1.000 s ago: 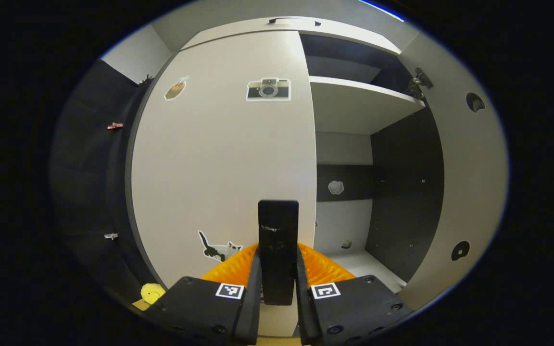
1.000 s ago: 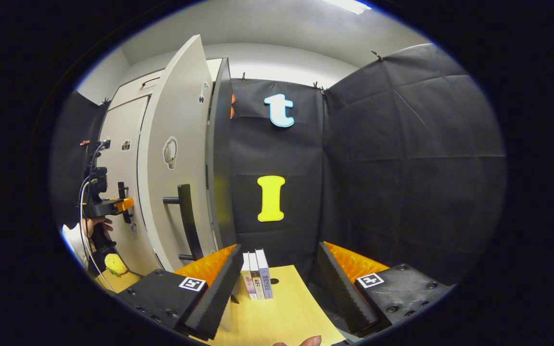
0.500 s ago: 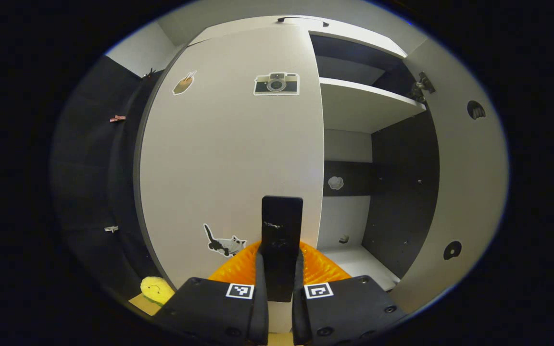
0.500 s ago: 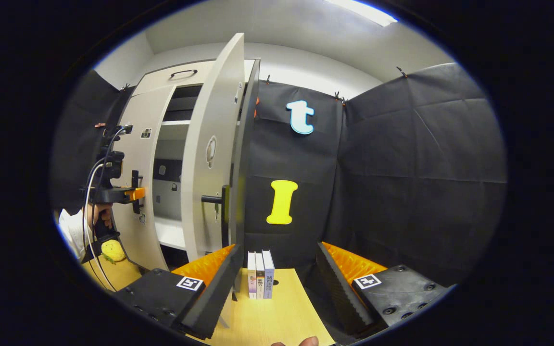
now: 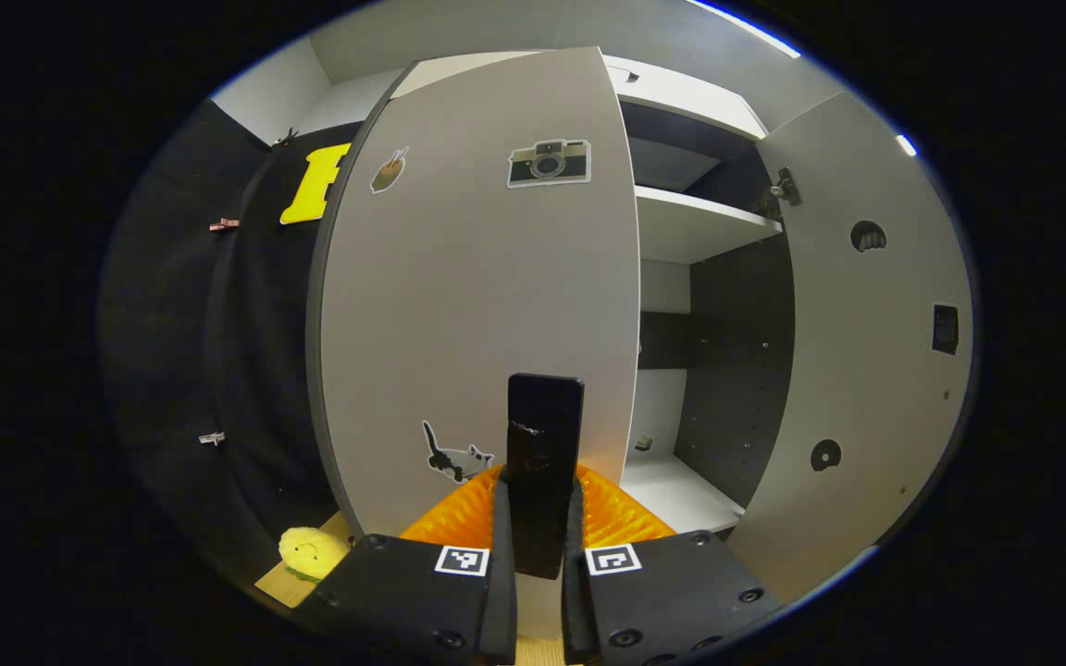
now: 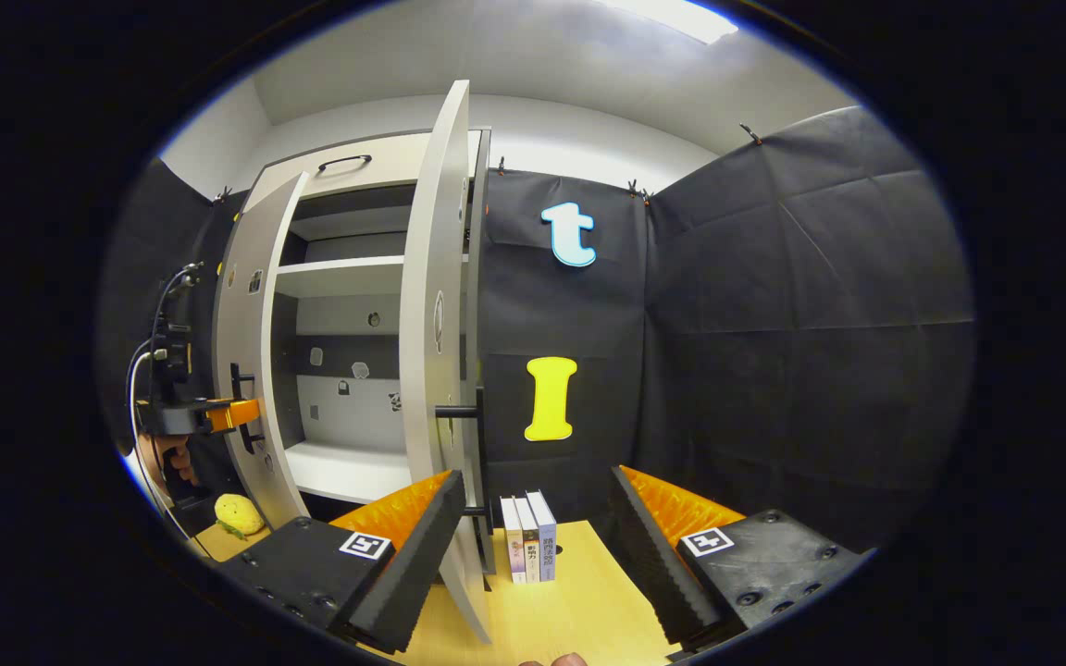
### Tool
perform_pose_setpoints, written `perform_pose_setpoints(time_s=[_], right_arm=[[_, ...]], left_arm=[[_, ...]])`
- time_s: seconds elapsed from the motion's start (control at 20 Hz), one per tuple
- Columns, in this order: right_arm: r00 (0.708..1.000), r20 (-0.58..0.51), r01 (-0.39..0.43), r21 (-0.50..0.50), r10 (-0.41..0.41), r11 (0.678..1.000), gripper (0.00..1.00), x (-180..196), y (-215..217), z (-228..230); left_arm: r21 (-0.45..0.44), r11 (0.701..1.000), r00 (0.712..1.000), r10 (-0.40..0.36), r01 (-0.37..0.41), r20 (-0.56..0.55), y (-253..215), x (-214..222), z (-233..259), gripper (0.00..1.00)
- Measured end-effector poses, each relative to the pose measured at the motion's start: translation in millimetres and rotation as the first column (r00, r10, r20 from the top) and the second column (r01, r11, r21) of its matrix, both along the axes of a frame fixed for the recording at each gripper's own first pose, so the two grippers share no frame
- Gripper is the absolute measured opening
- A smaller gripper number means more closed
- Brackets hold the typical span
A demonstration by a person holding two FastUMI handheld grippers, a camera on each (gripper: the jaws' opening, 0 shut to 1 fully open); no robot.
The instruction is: Open the right door of the double-door shoe cabinet with the right hand, and open the left door with the left hand.
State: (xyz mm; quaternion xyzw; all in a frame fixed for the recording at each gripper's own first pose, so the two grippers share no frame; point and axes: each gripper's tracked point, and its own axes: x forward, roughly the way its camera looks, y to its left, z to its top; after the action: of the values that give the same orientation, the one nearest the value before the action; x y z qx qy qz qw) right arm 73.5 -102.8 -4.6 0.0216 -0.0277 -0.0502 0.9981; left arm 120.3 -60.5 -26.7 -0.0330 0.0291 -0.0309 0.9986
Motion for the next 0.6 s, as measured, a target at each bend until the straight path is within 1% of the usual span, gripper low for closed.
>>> perform_pose_setpoints(time_s=[0.1, 0.15, 0.2, 0.4, 0.6], right_arm=[[1.0, 0.009, -0.004, 0.007, 0.004, 1.0, 0.98, -0.7, 0.9, 1.7], [1.0, 0.015, -0.009, 0.009, 0.009, 1.0, 0.98, -1.1, 1.8, 2.9], [1.0, 0.017, -0.014, 0.008, 0.014, 1.0, 0.98, -1.5, 2.2, 3.0], [0.999, 0.016, -0.035, -0.017, 0.035, 0.999, 0.98, -2.4, 3.6, 0.8], [0.998, 0.001, -0.065, -0.013, 0.065, 0.998, 0.98, -4.5, 5.9, -0.7]], left_arm=[[-0.004, 1.0, 1.0, -0.012, 0.012, -0.001, 4.1, -6.4, 0.5, 0.24], [-0.006, 1.0, 1.0, -0.015, 0.015, 0.001, 6.2, -10.6, 0.7, 0.21], [-0.008, 1.0, 1.0, -0.02, 0.021, 0.001, 7.4, -15.2, 0.0, 0.24], [-0.019, 0.999, 0.999, -0.043, 0.043, 0.004, 13.5, -26.2, -2.1, 0.23], [-0.023, 0.998, 0.998, -0.058, 0.059, 0.008, 24.2, -41.7, -0.1, 0.23]])
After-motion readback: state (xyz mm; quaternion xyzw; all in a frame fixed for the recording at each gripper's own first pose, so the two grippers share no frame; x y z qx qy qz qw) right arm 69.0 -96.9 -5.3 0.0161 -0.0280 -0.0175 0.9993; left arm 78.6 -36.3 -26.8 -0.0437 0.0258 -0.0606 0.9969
